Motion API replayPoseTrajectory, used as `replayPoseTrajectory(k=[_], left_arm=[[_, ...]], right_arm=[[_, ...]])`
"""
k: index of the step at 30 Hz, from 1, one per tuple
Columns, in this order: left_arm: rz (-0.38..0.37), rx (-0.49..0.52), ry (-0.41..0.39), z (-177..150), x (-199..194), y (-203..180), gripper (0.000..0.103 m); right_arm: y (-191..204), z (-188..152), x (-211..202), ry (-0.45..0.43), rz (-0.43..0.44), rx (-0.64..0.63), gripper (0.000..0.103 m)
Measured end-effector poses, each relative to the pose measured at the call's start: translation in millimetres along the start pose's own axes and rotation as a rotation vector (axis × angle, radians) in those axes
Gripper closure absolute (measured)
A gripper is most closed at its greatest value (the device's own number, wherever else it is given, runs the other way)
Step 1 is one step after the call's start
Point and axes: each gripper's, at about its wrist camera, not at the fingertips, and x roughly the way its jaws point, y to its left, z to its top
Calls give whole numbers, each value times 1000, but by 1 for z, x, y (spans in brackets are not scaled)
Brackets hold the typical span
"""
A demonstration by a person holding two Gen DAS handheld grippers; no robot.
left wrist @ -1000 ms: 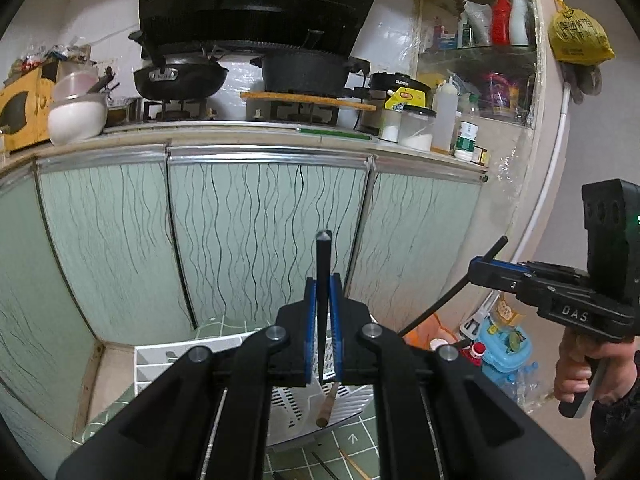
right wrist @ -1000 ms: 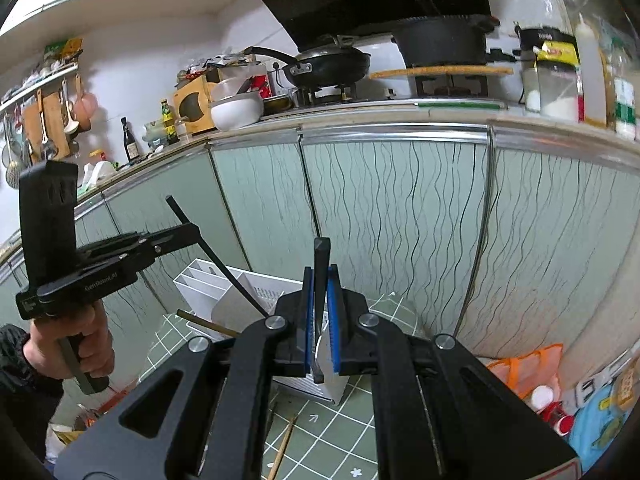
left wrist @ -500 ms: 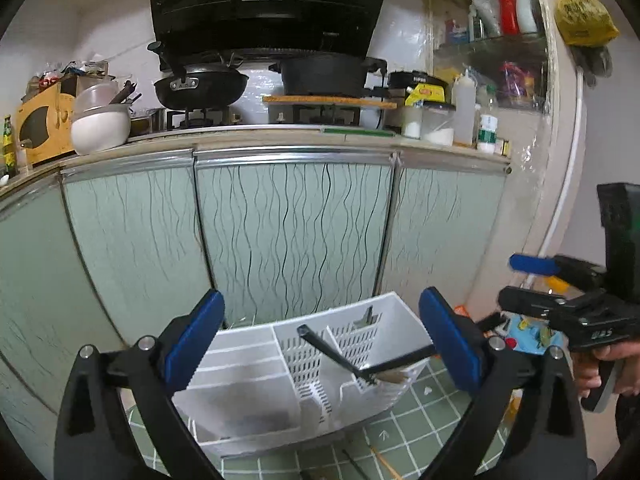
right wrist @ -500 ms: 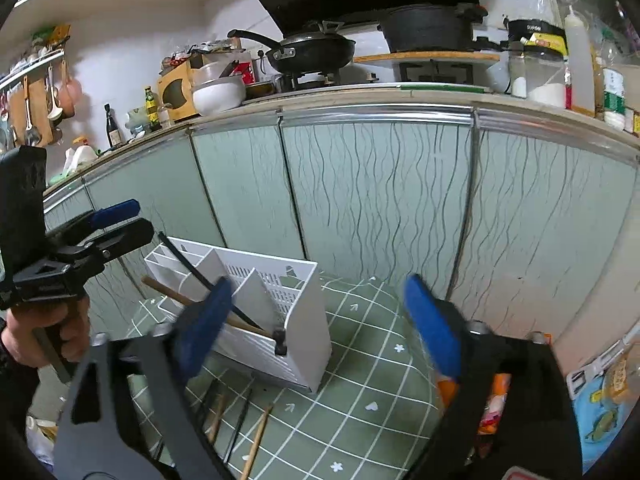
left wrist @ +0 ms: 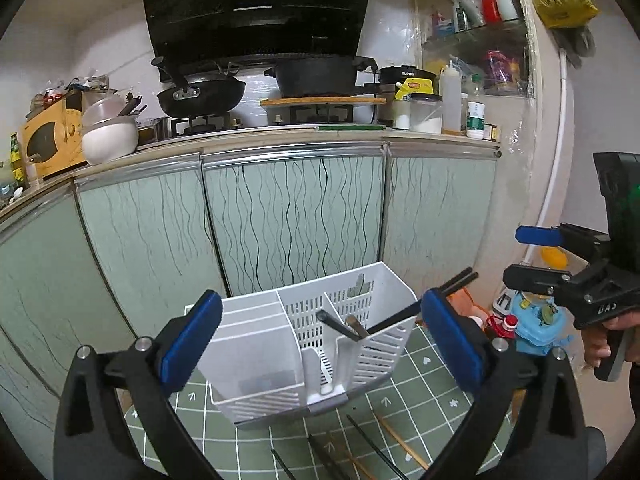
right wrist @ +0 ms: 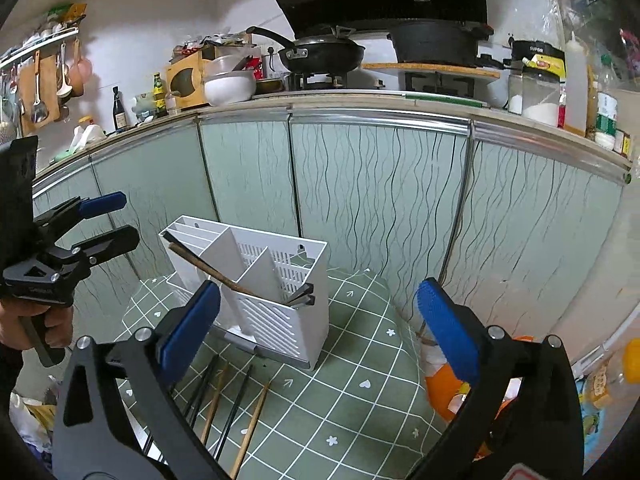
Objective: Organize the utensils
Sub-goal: 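Pull both open grippers back from the holder toward the remaining chopsticks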
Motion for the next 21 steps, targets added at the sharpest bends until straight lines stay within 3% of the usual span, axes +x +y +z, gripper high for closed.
replayPoseTrajectory(k=[21], left_arm=[[34, -34, -20, -38, -73, -2, 4]], right_arm=[[40, -41, -49, -10, 33, -21, 9]])
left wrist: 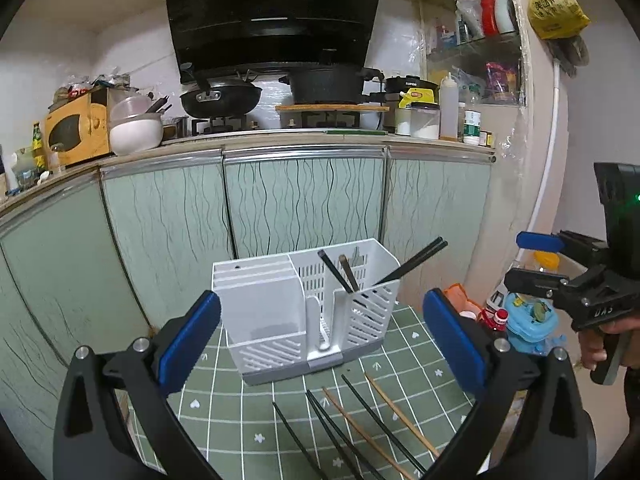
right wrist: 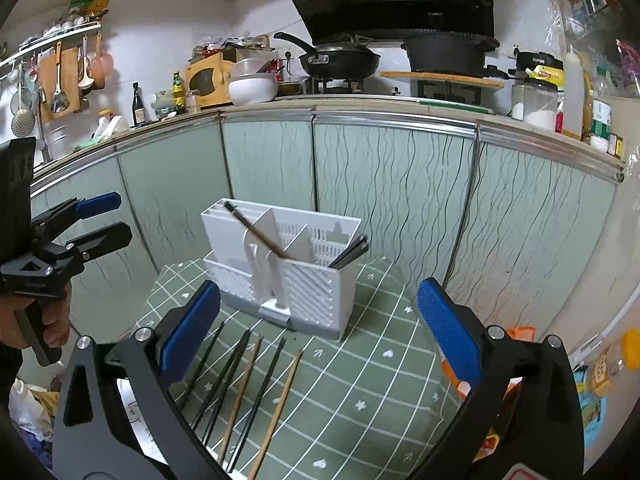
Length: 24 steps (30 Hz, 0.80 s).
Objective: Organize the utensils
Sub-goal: 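Pull both open grippers back from the holder toward the remaining chopsticks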
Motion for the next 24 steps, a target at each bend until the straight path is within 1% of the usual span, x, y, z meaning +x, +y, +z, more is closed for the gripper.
replayPoseTrajectory(k=[3, 5, 9, 19, 24], left_arm=[[36, 9, -1, -8, -6, 0, 4], [39, 25, 4, -14, -9, 0, 4], [58, 34, 49, -26, -8, 1, 4], [91, 25, 78, -68, -8, 9, 4], [63, 12, 138, -87, -2, 14, 4]], right_arm=[[8, -11, -2, 7, -6, -17, 9], [12, -20, -3, 13, 0, -15, 9], [18, -37, -3, 26, 5, -15, 9], [28, -74, 7, 79, 2, -20, 9], [30, -91, 12, 102, 8, -5, 9]])
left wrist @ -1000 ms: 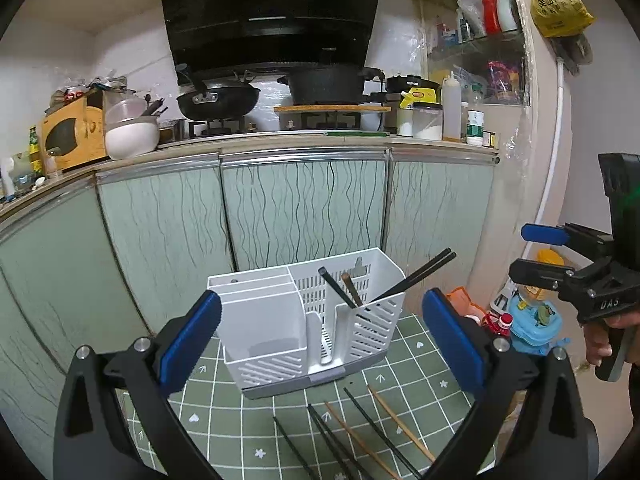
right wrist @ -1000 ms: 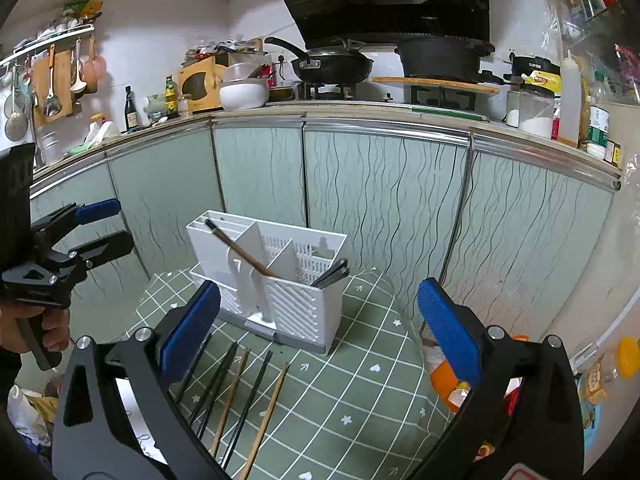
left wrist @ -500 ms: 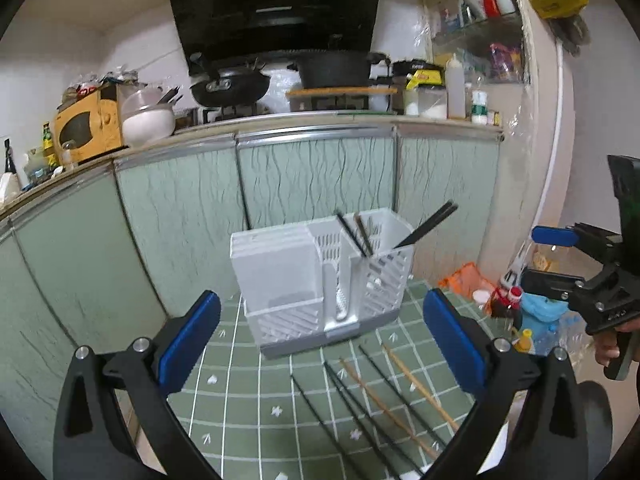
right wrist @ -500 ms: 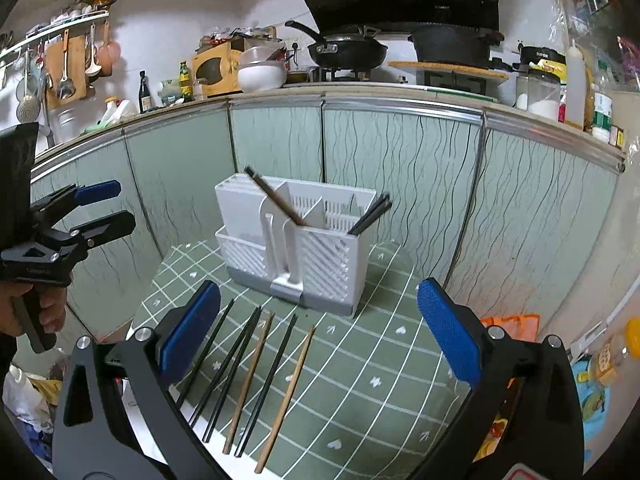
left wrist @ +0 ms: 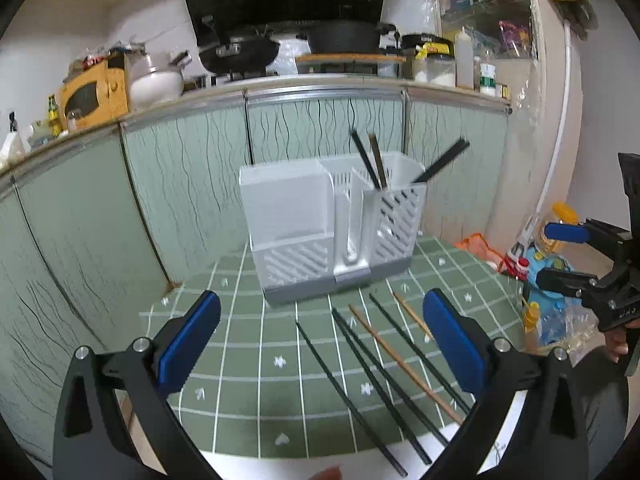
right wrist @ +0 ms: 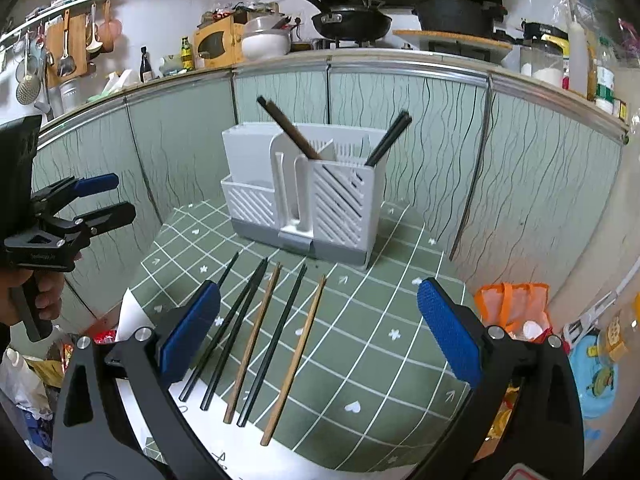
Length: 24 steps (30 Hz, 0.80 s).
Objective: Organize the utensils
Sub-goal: 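Pull both open grippers back from the holder toward the remaining chopsticks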
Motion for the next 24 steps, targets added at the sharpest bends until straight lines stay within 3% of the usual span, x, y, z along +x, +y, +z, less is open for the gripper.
replayPoseTrajectory(k=[11, 19, 24], left_arm=[[-24, -43, 84, -34, 19, -1, 4], [15, -38, 69, -51, 28, -2, 4], [-43, -28, 54, -59, 29, -1, 4]], right_arm=[[-1, -30, 22, 58, 14, 41, 9], [-4, -40, 33, 78, 10, 56, 9], [-4, -47, 40, 94, 10, 65, 9]])
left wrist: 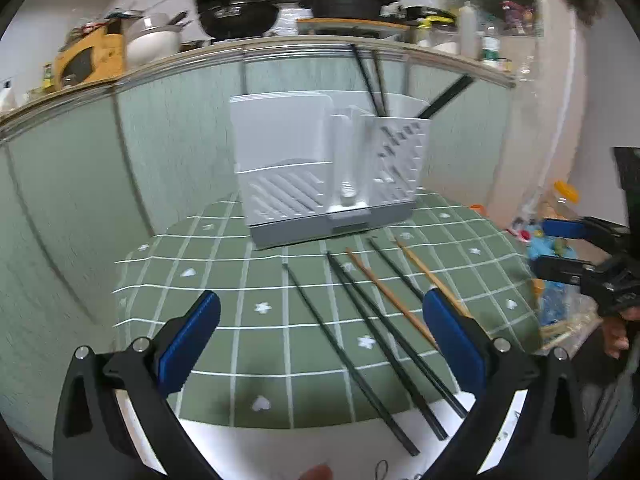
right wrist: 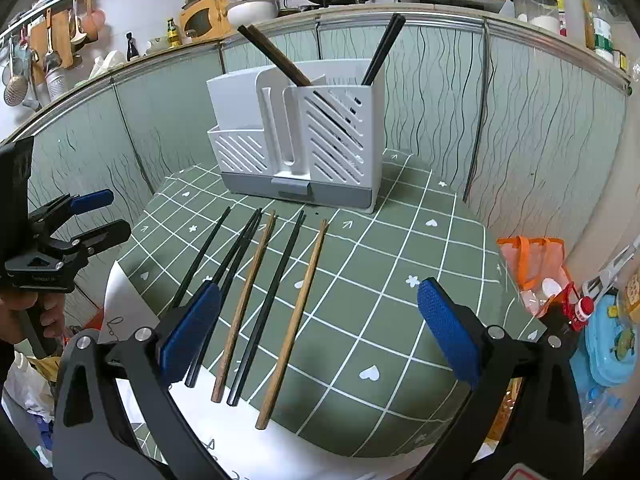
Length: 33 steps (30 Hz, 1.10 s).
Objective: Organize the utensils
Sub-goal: 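Pull both open grippers back from the holder toward the remaining chopsticks, then grasp a black chopstick with the left gripper while the right gripper grasps a wooden chopstick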
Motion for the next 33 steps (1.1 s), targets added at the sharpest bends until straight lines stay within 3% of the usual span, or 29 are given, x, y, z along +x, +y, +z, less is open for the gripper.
replayPoseTrajectory(k=[3, 11, 20, 24, 30, 33], left_arm=[[-24, -10, -7, -5, -2, 1, 4], [99, 22, 17, -21, 1, -9, 4], [163, -92, 73, -46, 17, -3, 5], [204, -122, 93, -55, 24, -6, 23], [197, -139, 122, -67, 33, -20, 24], [217, -133, 113, -73, 31, -30, 38]], right_arm=[[2, -3, 4, 8, -3, -6, 9], [6, -13, 17, 24, -26, -14, 9], [14, -28, 34, 41, -83, -29, 9], [13, -37, 42, 51, -121, 2, 9], [10, -48, 48, 71, -140, 39, 13], [10, -50, 47, 75, -141, 41, 17]])
